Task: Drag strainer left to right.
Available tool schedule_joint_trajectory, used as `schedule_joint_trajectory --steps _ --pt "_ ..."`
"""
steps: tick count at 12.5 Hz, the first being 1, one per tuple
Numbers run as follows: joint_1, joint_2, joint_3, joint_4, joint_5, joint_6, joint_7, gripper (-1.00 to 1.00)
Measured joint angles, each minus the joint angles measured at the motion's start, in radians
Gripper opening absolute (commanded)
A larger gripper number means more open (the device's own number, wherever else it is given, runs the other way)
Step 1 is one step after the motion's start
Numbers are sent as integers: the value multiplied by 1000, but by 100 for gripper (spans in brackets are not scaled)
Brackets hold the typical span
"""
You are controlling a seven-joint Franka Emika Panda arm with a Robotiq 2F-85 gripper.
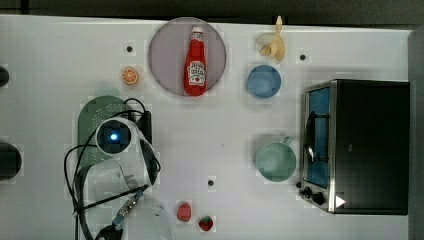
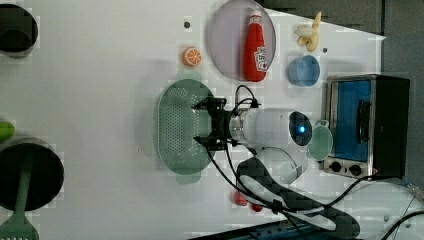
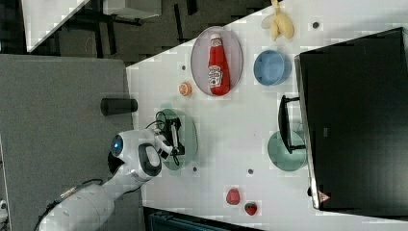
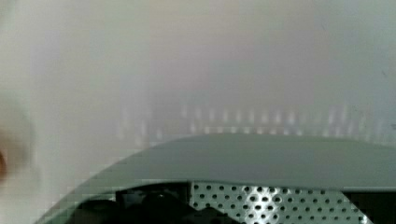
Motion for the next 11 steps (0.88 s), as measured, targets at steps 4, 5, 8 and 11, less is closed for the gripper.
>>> schedule_joint_trajectory --steps 4,5,8,11 --pt "-11 -18 -79 -20 8 -26 -9 100" --pt "-23 -30 -91 -25 13 -25 -11 100" --pt "-57 -69 -118 -80 -9 -39 -23 100" --pt "-80 -77 -148 -115 1 -37 -76 100"
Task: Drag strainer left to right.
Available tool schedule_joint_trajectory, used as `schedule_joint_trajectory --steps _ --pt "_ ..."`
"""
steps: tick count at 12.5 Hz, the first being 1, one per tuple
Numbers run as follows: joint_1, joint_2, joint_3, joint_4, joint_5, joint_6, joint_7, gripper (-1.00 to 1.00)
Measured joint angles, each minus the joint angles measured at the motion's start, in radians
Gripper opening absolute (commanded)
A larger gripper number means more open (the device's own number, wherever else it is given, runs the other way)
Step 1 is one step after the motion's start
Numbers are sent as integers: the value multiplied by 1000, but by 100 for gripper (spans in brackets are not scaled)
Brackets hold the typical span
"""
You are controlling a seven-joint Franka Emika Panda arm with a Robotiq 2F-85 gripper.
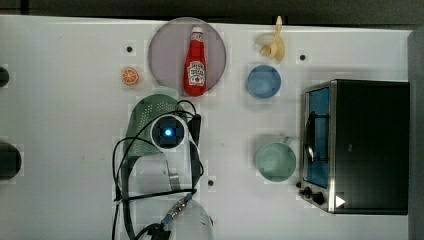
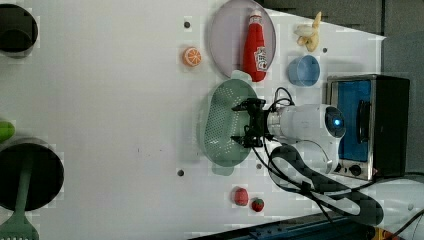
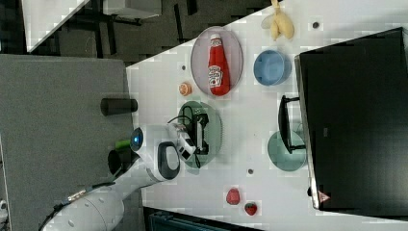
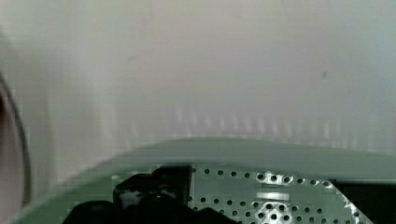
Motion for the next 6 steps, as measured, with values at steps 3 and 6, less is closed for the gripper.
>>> schedule_joint_trajectory --steps 3,6 --pt "22 -15 -64 -16 9 -20 -61 100" --pt "10 -24 -140 -29 4 3 -121 100"
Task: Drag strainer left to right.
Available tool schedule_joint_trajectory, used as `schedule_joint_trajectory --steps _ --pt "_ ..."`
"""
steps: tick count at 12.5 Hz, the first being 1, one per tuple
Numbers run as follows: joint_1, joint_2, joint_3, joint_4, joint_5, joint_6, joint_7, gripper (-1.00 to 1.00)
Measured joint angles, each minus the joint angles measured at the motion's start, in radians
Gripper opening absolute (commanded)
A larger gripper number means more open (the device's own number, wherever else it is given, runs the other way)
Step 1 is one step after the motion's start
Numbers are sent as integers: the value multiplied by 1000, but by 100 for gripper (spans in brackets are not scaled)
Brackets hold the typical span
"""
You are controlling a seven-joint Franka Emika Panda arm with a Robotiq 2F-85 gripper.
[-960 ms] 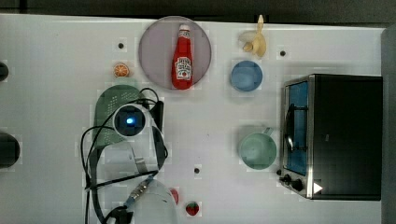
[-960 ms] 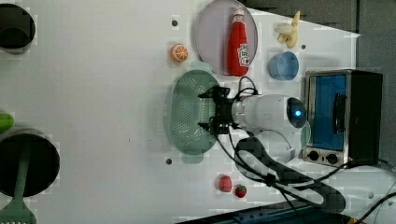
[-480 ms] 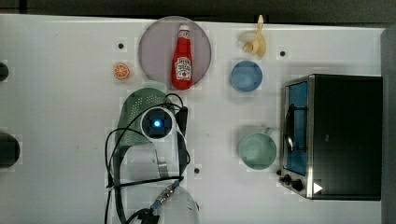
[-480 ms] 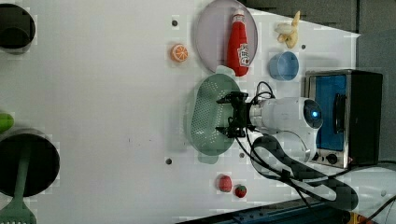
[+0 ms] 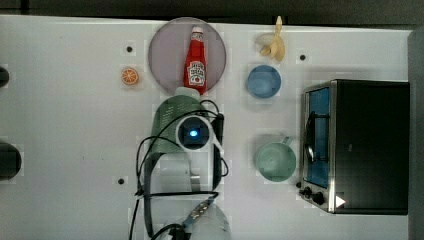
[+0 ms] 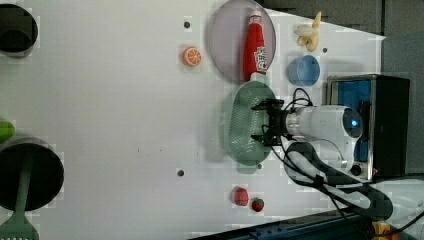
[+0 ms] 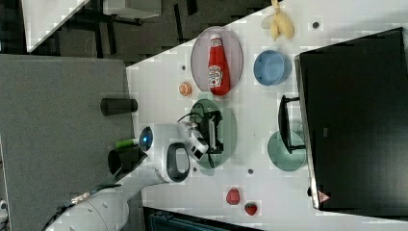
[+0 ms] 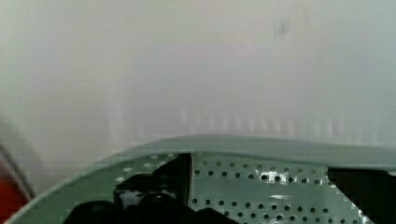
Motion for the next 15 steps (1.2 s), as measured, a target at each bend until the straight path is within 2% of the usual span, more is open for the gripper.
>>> schedule_joint_trajectory --steps 2,10,12,15 --pt "-19 -9 -43 -16 -6 9 -49 100" --pt "-16 -29 -248 -21 -20 -12 -255 100" --pt "-27 -9 -246 -10 3 0 -283 100" --pt "-26 -28 -207 -35 -21 -36 -377 100"
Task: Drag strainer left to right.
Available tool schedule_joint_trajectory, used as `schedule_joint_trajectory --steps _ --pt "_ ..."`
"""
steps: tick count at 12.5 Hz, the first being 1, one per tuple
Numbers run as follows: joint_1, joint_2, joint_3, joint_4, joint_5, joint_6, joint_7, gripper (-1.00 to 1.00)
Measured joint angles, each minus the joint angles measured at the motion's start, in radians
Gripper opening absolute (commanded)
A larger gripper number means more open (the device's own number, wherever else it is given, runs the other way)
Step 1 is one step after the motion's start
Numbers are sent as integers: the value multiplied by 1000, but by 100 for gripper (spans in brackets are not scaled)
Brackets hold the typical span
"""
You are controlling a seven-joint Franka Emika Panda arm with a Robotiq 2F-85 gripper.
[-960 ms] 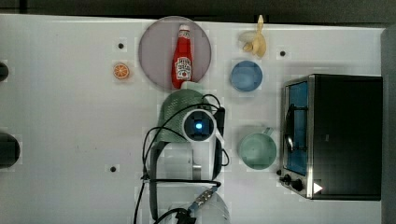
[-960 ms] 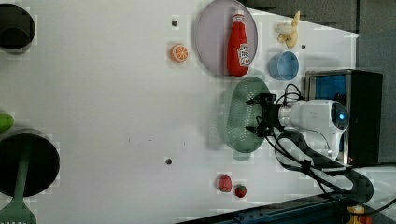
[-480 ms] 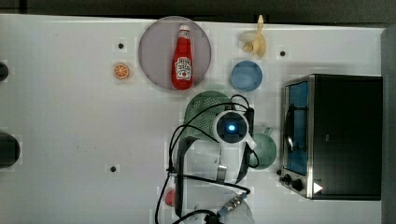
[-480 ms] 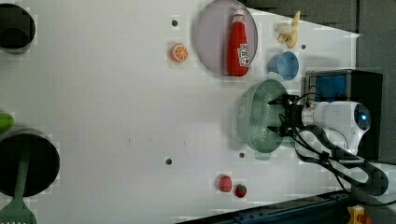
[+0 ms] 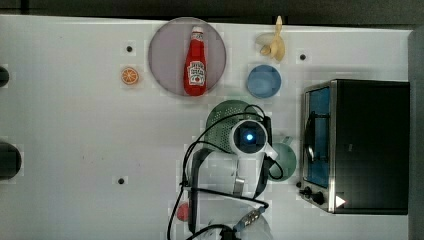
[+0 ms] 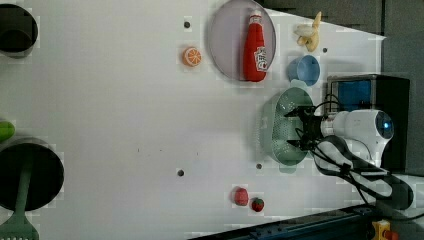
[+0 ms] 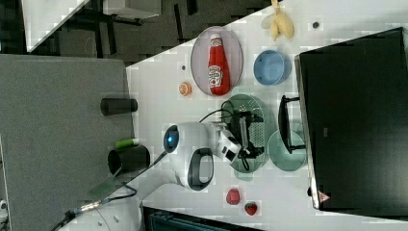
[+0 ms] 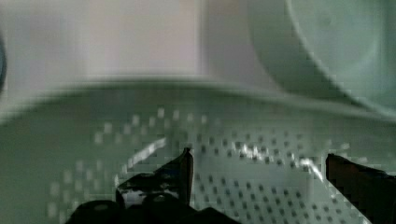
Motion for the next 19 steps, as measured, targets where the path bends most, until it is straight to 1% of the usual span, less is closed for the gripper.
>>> schedule_joint_trajectory --steps 2,3,4,6,7,9,11,13,15,19 --pt "4 -82 38 -12 5 -89 -101 100" --pt "10 -152 46 -4 -2 -171 -147 100" --pt "7 -238 65 12 -7 -293 -185 100" --pt "34 -382 57 100 -7 -530 -287 100" --pt "35 -440 61 152 -2 -624 -338 100" --pt "36 -550 68 250 10 -777 -443 100" --pt "36 -663 70 340 9 -894 -496 100" --pt "39 -760 71 408 -33 -1028 -500 100" --pt "38 -799 72 456 -81 -1117 -504 100" --pt "29 -767 65 475 -92 -1117 -507 100"
